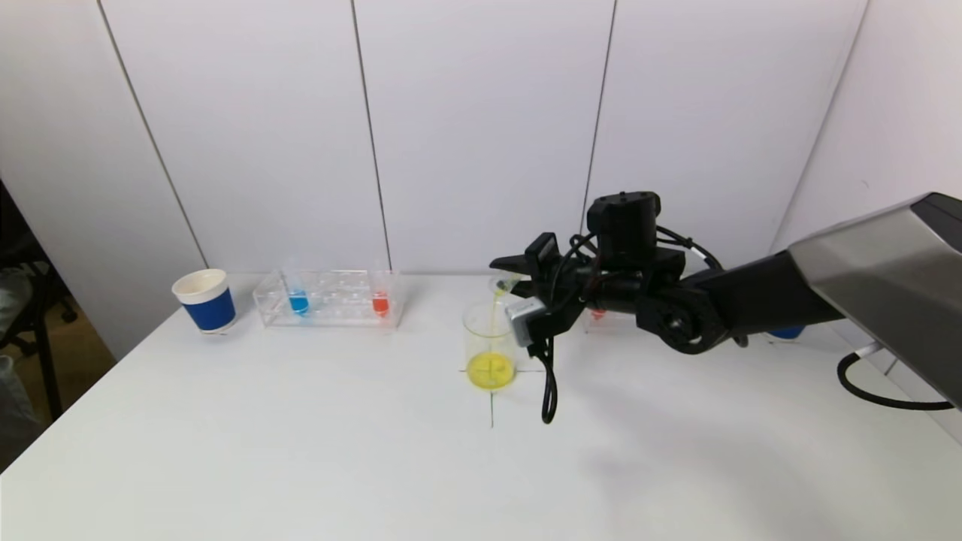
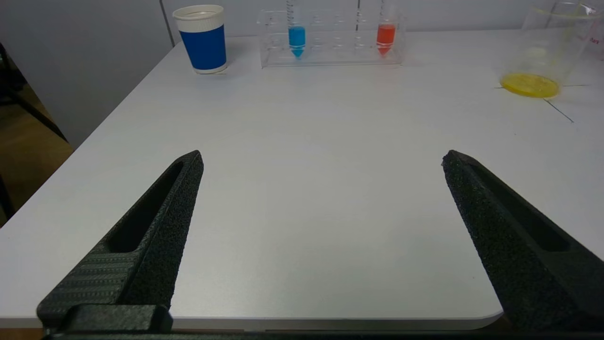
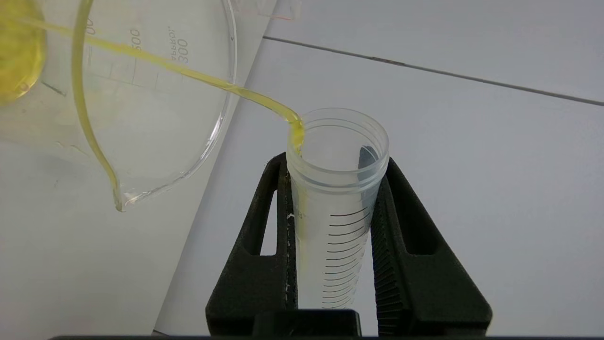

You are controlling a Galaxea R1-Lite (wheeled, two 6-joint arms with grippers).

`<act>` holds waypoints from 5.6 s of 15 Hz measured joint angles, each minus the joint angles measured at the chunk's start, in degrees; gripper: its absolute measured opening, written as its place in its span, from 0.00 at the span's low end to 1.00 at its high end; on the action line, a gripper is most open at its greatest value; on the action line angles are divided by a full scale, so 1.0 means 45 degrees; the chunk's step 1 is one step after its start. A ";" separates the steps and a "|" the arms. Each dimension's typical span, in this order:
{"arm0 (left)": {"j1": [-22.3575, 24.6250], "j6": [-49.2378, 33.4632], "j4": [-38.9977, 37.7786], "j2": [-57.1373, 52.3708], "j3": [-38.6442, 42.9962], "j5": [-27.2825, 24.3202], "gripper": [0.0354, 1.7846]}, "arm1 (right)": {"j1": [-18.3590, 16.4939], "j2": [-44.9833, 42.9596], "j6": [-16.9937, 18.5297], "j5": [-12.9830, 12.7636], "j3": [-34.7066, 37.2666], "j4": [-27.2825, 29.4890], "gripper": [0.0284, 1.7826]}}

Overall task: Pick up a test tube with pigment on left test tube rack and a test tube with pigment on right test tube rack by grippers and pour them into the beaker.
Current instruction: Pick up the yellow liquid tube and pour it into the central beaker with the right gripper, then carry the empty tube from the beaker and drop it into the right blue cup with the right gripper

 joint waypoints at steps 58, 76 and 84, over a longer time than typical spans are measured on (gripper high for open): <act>0.0000 -0.0016 0.0005 0.0000 0.0000 0.0000 0.99 | -0.3896 -0.3717 2.1713 -0.7897 0.0723 -0.0802 0.27; 0.0000 -0.0011 0.0005 0.0000 0.0000 0.0000 0.99 | -0.9395 -0.2891 2.2458 -0.5375 0.2053 -0.2040 0.27; 0.0000 -0.0011 0.0005 0.0000 0.0000 0.0000 0.99 | -0.9552 -0.0959 2.2458 -0.5386 0.1894 -0.2579 0.27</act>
